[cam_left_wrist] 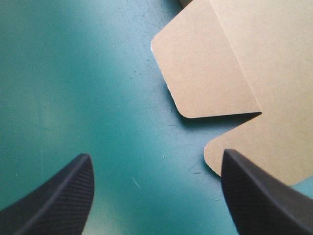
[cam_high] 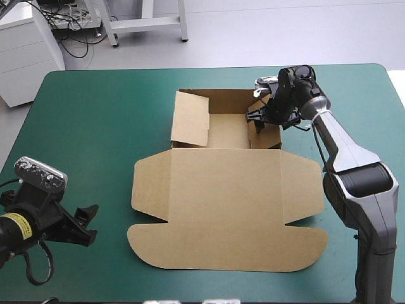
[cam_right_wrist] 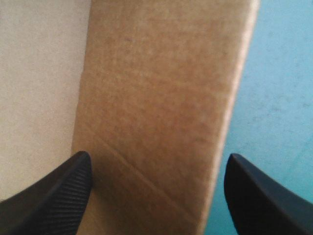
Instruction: Fold the box
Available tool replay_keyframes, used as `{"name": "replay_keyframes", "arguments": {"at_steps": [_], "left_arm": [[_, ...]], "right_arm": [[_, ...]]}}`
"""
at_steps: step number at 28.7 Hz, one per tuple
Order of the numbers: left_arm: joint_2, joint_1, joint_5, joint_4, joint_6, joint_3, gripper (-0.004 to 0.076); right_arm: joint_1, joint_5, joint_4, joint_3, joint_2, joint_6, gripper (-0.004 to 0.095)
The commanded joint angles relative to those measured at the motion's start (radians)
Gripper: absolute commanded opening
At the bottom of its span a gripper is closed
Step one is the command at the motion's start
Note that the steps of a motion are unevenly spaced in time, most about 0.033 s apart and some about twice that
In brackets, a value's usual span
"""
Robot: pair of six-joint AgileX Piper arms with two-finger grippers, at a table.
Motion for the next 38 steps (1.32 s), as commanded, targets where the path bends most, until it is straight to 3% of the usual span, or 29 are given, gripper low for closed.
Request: {"name": "replay_keyframes", "arguments": {"at_steps": [1, 3, 5, 6, 18, 24, 38], "left_arm": [[-0.025, -0.006, -0.047, 0.027, 0.007, 0.014, 0.0510], [-0.036, -0.006, -0.071, 0.027, 0.020, 0.034, 0.0505], [-0.036, -0.006, -0.086, 0.037, 0.034, 0.034, 0.0501], [-0.036, -0.006, -0.100, 0.041, 0.049, 0.034, 0.0502], [-0.034, -0.006, -0.157, 0.156, 0.042, 0.034, 0.0500], [0.008, -0.006, -0.161, 0.265, 0.010, 0.034, 0.0447], [0.097, -0.006, -0.189, 0.409, -0.096, 0.034, 0.0421]], "right_arm": [[-0.006, 0.007, 0.005, -0.026, -0.037, -0.001, 0.0506], [-0.006, 0.007, 0.007, -0.026, -0.033, -0.001, 0.0220], [-0.006, 0.007, 0.007, -0.026, -0.033, -0.012, 0.0028], [-0.006, 0.007, 0.007, -0.026, -0.033, -0.015, -0.0019], [-0.006, 0.007, -0.098, -0.026, -0.035, -0.013, -0.0013], [-0.006, 0.007, -0.183, -0.026, -0.051, -0.027, -0.0023], [-0.197, 0.007, -0.112, -0.026, -0.107, -0.058, -0.0023]]}}
